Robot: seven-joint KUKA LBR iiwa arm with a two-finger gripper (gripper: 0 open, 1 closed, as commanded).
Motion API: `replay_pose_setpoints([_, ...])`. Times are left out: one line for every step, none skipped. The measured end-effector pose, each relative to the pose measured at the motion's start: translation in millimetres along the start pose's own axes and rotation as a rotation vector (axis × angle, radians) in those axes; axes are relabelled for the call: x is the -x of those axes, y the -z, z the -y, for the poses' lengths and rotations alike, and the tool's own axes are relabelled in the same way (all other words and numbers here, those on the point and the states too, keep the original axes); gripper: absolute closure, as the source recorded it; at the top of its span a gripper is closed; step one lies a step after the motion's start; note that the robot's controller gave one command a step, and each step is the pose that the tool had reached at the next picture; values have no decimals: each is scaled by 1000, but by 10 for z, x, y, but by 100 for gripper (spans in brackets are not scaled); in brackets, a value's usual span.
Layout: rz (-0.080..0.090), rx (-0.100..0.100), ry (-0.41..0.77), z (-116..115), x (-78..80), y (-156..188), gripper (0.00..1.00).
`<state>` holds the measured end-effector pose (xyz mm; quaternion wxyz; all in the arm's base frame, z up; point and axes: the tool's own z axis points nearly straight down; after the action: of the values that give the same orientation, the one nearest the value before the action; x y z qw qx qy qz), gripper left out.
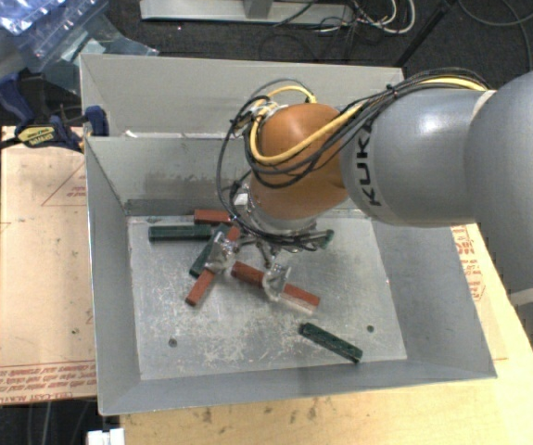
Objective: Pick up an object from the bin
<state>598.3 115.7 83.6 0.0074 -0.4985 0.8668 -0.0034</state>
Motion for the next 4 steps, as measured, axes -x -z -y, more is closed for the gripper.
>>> replay_pose_setpoints([12,1,1,-28,38,-22,100])
replay_pose_setpoints([-1,7,1,-35,-4,-52,0])
replay_pose_setpoints([0,7,1,-33,-4,-52,0])
replay_pose_setpoints([-6,21,125,451,-118,290,0])
